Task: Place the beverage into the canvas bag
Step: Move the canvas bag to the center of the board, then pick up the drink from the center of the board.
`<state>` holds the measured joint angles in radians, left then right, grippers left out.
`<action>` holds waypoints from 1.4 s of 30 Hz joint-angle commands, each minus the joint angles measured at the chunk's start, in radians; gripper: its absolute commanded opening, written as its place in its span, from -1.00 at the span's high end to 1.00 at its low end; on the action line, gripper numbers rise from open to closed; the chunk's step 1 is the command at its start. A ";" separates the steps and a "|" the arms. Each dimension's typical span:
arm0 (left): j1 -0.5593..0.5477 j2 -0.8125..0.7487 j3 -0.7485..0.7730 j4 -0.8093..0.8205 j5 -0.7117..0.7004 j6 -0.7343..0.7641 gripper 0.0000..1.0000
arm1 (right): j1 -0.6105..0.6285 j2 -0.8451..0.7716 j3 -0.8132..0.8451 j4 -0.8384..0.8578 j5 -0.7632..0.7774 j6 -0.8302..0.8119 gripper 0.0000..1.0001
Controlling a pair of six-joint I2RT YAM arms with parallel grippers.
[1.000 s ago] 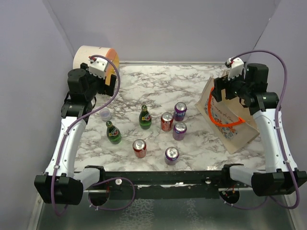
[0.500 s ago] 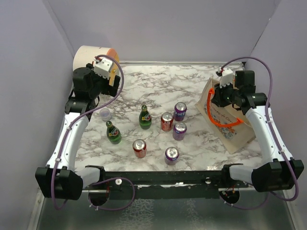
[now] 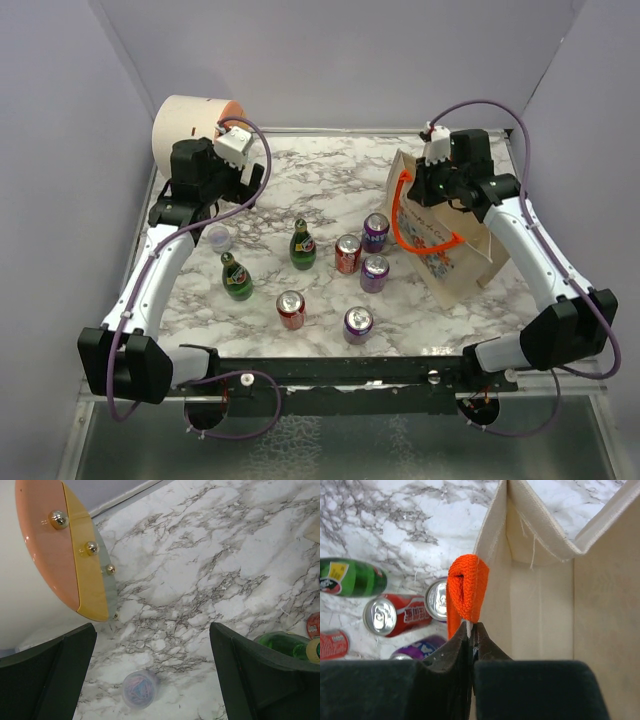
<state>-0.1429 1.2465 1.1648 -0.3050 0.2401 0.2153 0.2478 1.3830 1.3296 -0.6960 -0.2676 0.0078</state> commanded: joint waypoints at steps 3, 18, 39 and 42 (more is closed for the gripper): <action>-0.016 0.011 0.044 -0.021 0.005 0.005 -0.98 | 0.021 0.117 0.124 0.099 0.101 0.121 0.98; -0.053 0.011 0.057 -0.064 0.040 0.056 -0.98 | 0.063 0.151 0.180 0.133 0.080 0.075 0.04; -0.015 0.013 0.060 -0.026 0.016 -0.063 -0.98 | 0.305 0.141 0.218 -0.166 -0.206 -0.513 -0.81; -0.006 0.008 0.060 -0.027 0.015 -0.070 -0.98 | 0.334 0.188 0.218 -0.188 -0.208 -0.566 -0.83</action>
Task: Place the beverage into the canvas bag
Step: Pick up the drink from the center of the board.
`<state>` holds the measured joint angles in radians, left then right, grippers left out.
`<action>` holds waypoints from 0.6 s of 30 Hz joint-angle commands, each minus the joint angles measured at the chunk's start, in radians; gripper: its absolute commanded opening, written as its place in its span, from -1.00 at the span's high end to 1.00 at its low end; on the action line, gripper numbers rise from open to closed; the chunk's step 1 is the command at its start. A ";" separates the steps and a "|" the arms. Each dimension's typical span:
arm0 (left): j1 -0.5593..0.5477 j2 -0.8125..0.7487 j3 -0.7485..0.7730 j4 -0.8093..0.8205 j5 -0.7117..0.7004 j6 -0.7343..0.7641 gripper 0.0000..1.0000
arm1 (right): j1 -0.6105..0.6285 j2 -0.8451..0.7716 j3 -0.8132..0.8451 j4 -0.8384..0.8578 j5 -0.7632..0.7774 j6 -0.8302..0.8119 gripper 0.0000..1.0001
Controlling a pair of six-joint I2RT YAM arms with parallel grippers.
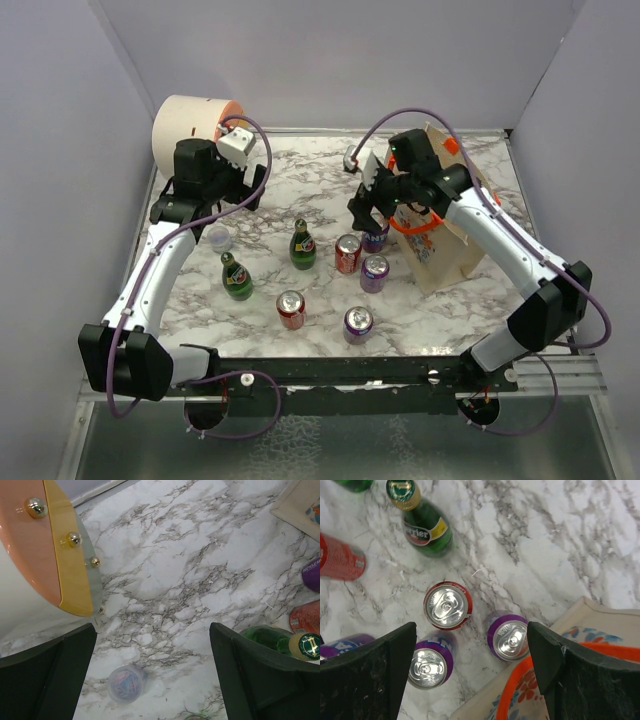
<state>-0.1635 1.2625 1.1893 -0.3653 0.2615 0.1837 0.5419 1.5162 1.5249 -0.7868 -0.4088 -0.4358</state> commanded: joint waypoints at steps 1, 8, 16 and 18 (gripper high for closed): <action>0.017 -0.010 0.036 0.033 -0.006 -0.039 -0.98 | 0.049 0.072 0.023 -0.100 -0.065 -0.133 -0.84; 0.033 -0.022 0.039 0.028 -0.005 -0.037 -0.98 | 0.092 0.165 0.015 -0.113 -0.052 -0.181 -0.89; 0.049 -0.037 0.029 0.034 -0.004 -0.033 -0.98 | 0.104 0.245 -0.004 -0.094 -0.021 -0.204 -0.93; 0.055 -0.041 0.025 0.035 -0.003 -0.032 -0.98 | 0.105 0.271 -0.002 -0.092 -0.021 -0.207 -0.93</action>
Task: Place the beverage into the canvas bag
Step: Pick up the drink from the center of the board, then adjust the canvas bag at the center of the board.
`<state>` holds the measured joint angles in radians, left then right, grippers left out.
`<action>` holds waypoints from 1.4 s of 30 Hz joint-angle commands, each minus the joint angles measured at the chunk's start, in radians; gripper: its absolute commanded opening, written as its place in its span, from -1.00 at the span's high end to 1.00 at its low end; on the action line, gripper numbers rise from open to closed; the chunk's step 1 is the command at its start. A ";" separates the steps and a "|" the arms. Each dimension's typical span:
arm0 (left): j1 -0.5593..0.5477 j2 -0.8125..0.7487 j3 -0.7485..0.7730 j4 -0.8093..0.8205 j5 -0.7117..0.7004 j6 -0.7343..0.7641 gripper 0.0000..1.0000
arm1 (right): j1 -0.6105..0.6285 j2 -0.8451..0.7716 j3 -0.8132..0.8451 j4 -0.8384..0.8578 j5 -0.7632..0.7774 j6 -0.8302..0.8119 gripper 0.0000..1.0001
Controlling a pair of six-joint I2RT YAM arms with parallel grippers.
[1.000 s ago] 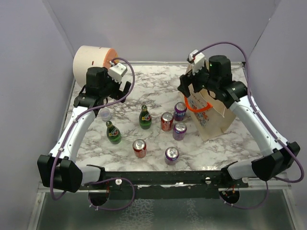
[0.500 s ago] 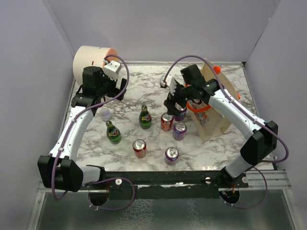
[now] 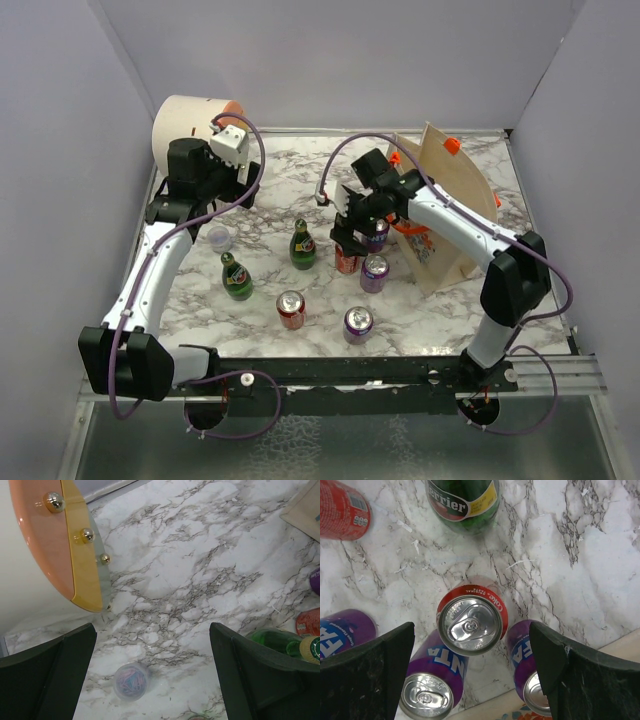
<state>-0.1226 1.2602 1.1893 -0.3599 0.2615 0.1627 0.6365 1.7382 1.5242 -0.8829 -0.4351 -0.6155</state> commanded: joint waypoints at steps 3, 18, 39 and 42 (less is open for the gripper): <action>0.018 -0.044 0.023 0.030 -0.001 -0.011 -0.98 | 0.012 0.078 -0.006 0.007 -0.003 -0.031 -0.93; 0.021 -0.030 0.033 0.040 0.035 -0.006 -0.98 | 0.022 0.094 -0.054 0.103 0.025 0.004 -0.12; -0.040 0.137 0.233 0.048 0.105 0.027 -0.92 | -0.126 -0.198 0.364 0.105 0.094 0.313 0.55; -0.081 0.176 0.274 0.049 0.104 0.050 -0.89 | -0.203 -0.209 0.430 0.104 0.110 0.342 0.56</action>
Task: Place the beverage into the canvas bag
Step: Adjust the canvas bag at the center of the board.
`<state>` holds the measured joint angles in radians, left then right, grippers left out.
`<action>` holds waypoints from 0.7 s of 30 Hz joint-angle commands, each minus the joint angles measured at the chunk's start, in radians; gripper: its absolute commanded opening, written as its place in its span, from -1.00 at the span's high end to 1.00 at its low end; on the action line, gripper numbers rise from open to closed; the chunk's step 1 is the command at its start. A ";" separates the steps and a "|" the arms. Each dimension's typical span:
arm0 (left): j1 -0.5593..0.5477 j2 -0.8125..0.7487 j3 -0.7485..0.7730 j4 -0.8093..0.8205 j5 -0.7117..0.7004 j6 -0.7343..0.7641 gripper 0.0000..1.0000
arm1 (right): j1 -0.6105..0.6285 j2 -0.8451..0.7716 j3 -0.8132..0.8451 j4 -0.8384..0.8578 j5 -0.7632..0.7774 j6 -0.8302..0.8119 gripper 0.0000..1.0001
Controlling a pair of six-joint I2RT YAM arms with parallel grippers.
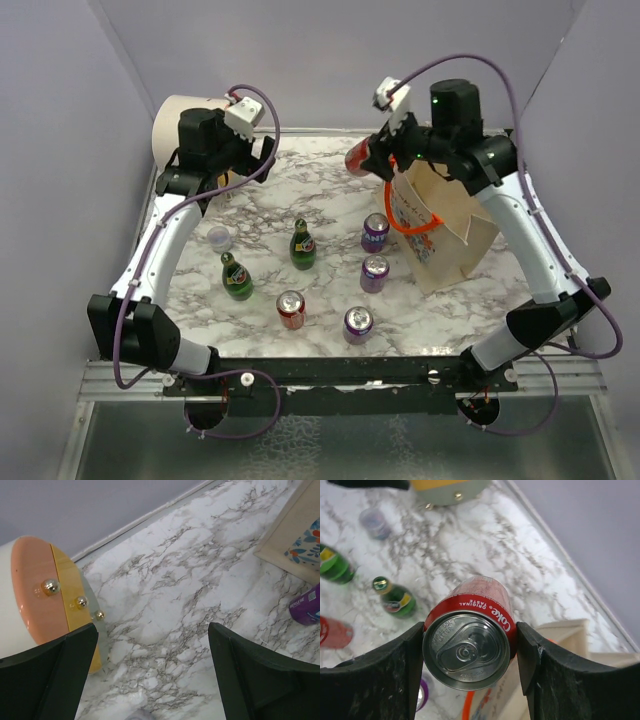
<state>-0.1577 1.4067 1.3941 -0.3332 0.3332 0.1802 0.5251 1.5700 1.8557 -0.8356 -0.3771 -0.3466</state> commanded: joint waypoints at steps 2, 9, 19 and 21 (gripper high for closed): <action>-0.086 0.051 0.090 0.024 0.033 0.048 -0.89 | -0.143 -0.048 0.126 0.052 0.065 0.084 0.57; -0.260 0.127 0.187 -0.019 0.052 0.157 -0.89 | -0.284 -0.104 0.056 0.042 0.113 0.123 0.61; -0.573 0.250 0.358 -0.055 0.082 0.222 -0.89 | -0.434 -0.145 -0.135 0.017 0.067 0.149 0.65; -0.633 0.282 0.408 -0.057 0.090 0.223 -0.89 | -0.459 -0.121 -0.132 0.003 0.054 0.151 0.66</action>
<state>-0.6872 1.6402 1.7115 -0.3832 0.3801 0.3645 0.1013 1.4651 1.7164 -0.8757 -0.2844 -0.2134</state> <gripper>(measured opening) 0.947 0.642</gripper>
